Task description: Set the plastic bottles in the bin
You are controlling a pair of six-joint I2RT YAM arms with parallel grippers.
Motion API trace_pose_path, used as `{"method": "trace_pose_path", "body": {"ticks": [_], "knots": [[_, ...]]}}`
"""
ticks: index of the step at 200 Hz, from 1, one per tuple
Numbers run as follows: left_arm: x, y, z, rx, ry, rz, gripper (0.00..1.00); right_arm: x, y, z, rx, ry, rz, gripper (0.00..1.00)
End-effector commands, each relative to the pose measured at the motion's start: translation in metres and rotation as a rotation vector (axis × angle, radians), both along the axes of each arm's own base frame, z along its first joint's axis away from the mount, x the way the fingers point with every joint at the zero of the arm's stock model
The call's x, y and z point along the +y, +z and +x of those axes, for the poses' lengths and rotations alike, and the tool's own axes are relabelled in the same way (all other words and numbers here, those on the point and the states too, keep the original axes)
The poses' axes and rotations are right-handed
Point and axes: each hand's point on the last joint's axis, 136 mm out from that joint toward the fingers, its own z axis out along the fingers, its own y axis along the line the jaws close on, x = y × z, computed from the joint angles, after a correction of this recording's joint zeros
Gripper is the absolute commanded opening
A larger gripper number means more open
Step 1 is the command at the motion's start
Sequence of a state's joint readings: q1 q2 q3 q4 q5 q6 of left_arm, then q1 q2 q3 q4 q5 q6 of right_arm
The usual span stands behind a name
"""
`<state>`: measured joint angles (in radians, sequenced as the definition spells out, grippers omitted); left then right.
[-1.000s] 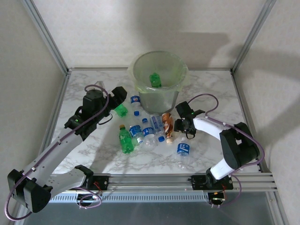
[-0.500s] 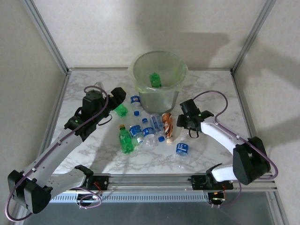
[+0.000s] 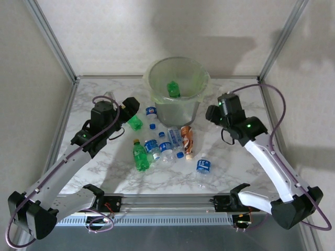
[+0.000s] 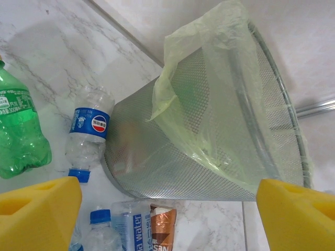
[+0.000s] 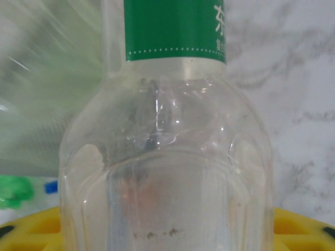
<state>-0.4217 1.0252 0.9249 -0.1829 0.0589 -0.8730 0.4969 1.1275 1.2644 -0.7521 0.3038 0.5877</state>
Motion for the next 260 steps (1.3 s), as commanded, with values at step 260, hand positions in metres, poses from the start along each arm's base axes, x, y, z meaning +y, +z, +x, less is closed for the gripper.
{"method": "trace_pose_path", "body": {"ticks": [260], "knots": [[0.033, -0.016, 0.002, 0.041, 0.1, 0.02, 0.86, 0.094, 0.068, 0.149, -0.129, 0.179, -0.083, 0.79]]}}
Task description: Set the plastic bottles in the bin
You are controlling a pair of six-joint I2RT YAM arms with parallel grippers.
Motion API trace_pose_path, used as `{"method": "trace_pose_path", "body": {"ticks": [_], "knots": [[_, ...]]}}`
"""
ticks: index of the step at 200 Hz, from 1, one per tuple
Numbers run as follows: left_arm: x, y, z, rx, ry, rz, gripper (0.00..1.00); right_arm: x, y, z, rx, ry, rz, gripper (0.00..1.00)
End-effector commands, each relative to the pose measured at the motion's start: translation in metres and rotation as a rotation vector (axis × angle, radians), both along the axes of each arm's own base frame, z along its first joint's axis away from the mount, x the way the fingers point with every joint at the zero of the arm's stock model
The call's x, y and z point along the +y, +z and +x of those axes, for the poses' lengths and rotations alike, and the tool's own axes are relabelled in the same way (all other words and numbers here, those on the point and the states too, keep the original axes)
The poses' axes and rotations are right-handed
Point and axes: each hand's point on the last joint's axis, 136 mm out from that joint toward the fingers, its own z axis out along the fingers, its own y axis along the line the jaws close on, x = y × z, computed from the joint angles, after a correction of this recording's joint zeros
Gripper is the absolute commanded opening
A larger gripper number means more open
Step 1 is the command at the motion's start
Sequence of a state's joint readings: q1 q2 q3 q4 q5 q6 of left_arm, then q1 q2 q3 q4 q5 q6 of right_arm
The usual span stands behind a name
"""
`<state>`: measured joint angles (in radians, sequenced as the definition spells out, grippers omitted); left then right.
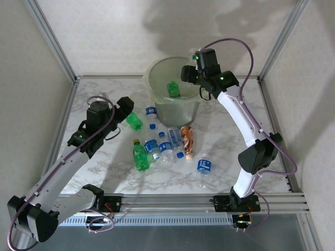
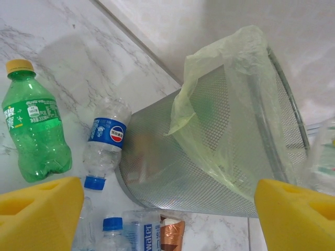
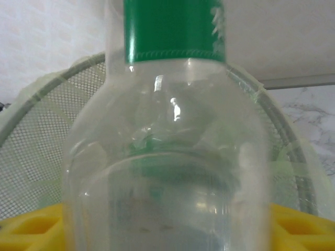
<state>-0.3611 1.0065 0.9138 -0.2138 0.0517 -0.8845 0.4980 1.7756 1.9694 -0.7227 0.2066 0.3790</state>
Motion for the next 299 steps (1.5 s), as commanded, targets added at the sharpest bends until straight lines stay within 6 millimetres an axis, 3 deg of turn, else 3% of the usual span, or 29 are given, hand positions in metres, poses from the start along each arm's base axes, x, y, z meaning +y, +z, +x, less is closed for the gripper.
{"method": "trace_pose_path", "body": {"ticks": [1, 22, 58, 105, 113, 137, 171, 220, 299], "knots": [[0.009, -0.011, 0.0, 0.019, 0.029, 0.02, 0.86, -0.005, 0.021, 0.001, -0.049, -0.022, -0.006, 0.8], [0.017, -0.024, 0.005, 0.048, 0.054, 0.046, 0.91, -0.004, 0.032, -0.004, -0.066, -0.009, 0.022, 0.81], [0.034, -0.067, 0.022, 0.184, 0.099, 0.085, 0.93, 0.006, 0.056, -0.03, -0.114, 0.052, 0.057, 0.81], [0.048, -0.129, 0.058, 0.355, 0.134, 0.192, 0.89, 0.051, 0.071, -0.09, -0.18, 0.224, 0.075, 0.81], [0.05, -0.136, 0.066, 0.371, 0.138, 0.207, 0.89, 0.067, 0.071, -0.109, -0.188, 0.275, 0.083, 0.81], [0.051, -0.156, 0.088, 0.417, 0.138, 0.213, 0.86, 0.086, 0.058, -0.141, -0.194, 0.336, 0.104, 0.81], [0.045, -0.169, 0.111, 0.439, 0.128, 0.194, 0.85, 0.09, 0.027, -0.166, -0.14, 0.358, 0.136, 0.81], [0.044, -0.195, 0.122, 0.507, 0.139, 0.204, 0.84, 0.09, -0.014, -0.182, -0.05, 0.365, 0.144, 0.81], [0.036, -0.223, 0.123, 0.562, 0.133, 0.225, 0.83, 0.095, -0.025, -0.19, -0.026, 0.379, 0.158, 0.81]]}}
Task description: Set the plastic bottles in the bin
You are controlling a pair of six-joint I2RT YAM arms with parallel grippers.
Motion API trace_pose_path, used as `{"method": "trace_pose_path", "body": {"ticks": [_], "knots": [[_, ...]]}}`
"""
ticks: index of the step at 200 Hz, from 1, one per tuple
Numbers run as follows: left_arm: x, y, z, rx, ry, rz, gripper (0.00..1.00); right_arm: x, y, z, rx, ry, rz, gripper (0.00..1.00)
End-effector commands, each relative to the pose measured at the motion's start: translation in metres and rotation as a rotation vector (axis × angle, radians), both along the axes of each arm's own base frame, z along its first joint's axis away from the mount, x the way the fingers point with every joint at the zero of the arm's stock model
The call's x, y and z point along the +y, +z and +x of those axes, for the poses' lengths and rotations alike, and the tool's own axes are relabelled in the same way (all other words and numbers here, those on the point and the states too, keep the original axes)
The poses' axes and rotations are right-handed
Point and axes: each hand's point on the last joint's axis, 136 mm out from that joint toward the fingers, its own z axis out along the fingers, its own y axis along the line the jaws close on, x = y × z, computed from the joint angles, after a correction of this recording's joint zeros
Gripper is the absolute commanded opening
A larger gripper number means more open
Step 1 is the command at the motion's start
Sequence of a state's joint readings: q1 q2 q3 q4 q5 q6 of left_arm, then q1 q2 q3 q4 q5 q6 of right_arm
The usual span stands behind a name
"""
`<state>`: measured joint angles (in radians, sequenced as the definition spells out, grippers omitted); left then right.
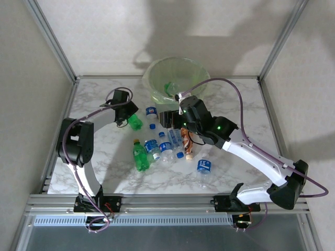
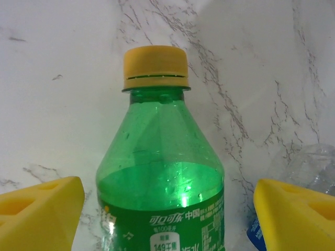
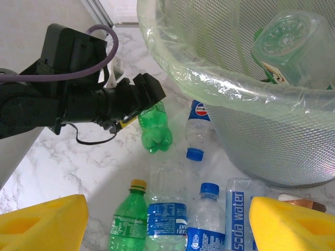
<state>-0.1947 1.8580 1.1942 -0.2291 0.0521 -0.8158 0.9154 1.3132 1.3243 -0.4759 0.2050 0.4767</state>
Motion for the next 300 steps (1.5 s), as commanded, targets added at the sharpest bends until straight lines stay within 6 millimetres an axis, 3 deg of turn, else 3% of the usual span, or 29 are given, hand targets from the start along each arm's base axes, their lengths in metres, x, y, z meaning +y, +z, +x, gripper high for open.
{"method": "trace_pose_path", "body": {"ticks": [1, 94, 179, 227, 253, 300], "knots": [[-0.001, -0.003, 0.004, 0.009, 0.013, 0.016, 0.83, 0.006, 0.009, -0.005, -0.01, 0.013, 0.046, 0.81], [-0.005, -0.022, -0.003, 0.047, -0.006, 0.028, 0.72, 0.012, -0.002, -0.005, 0.017, 0.015, 0.045, 0.81], [-0.001, -0.019, -0.011, 0.044, -0.013, 0.044, 0.62, 0.012, -0.001, -0.006, 0.019, 0.014, 0.052, 0.81], [0.002, 0.016, -0.018, -0.017, -0.019, 0.051, 0.6, 0.015, 0.001, -0.007, 0.016, 0.024, 0.061, 0.81], [0.002, 0.049, -0.027, -0.081, -0.029, 0.029, 0.6, 0.017, 0.004, -0.007, 0.012, 0.033, 0.074, 0.81], [-0.016, 0.118, -0.046, -0.224, -0.071, -0.13, 0.59, 0.017, 0.021, -0.011, -0.016, 0.052, 0.124, 0.81]]}}
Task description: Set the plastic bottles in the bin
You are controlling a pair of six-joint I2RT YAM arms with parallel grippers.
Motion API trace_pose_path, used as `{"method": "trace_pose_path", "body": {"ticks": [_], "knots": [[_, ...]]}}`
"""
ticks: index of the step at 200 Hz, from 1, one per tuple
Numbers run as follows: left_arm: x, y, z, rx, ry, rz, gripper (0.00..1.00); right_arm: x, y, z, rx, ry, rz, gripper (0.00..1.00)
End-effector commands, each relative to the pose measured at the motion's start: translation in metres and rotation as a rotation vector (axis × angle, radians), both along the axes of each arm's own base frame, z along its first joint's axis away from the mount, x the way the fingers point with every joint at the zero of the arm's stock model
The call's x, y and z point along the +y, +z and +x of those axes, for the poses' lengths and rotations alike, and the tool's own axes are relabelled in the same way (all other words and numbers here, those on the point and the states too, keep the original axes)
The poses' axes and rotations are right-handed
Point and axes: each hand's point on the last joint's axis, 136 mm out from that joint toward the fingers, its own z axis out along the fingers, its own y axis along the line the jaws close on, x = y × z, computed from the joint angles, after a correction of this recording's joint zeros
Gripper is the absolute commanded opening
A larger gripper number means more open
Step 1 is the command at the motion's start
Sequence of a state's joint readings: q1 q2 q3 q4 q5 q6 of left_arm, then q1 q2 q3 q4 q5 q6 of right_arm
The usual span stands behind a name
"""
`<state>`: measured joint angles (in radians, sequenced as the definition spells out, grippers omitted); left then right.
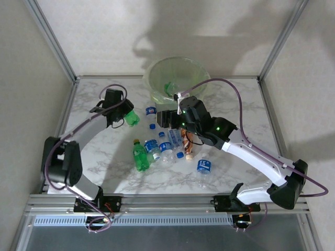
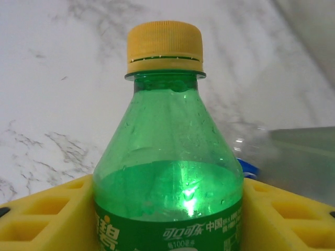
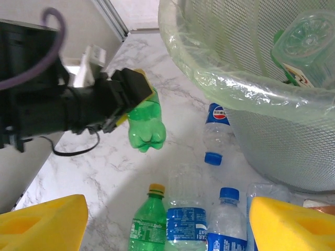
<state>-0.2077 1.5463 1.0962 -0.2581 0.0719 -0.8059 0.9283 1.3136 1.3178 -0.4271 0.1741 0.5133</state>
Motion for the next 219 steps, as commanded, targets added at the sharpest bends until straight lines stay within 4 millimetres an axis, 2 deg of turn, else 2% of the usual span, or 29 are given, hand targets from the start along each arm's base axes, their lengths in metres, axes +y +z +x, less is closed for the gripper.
{"method": "trace_pose_path", "body": {"ticks": [1, 51, 74, 111, 147, 182, 219], "knots": [[-0.013, 0.029, -0.016, -0.05, -0.045, -0.085, 0.59, 0.005, 0.014, -0.006, -0.024, 0.029, 0.058, 0.81], [-0.029, 0.126, -0.039, -0.281, -0.089, -0.287, 0.61, 0.012, 0.021, -0.016, -0.031, 0.09, 0.103, 0.84], [-0.036, 0.157, -0.048, -0.36, -0.116, -0.366, 0.62, 0.014, 0.032, -0.019, -0.046, 0.113, 0.143, 0.85], [-0.051, 0.182, -0.058, -0.418, -0.163, -0.478, 0.62, 0.025, 0.054, -0.029, -0.066, 0.188, 0.234, 0.9], [-0.081, 0.212, -0.068, -0.485, -0.263, -0.565, 0.62, 0.048, 0.061, -0.038, -0.028, 0.287, 0.307, 0.95], [-0.103, 0.242, -0.08, -0.553, -0.345, -0.606, 0.62, 0.055, 0.064, -0.032, -0.025, 0.284, 0.312, 0.99], [-0.11, 0.256, -0.089, -0.592, -0.384, -0.632, 0.63, 0.057, 0.064, -0.023, -0.029, 0.255, 0.287, 0.99]]}}
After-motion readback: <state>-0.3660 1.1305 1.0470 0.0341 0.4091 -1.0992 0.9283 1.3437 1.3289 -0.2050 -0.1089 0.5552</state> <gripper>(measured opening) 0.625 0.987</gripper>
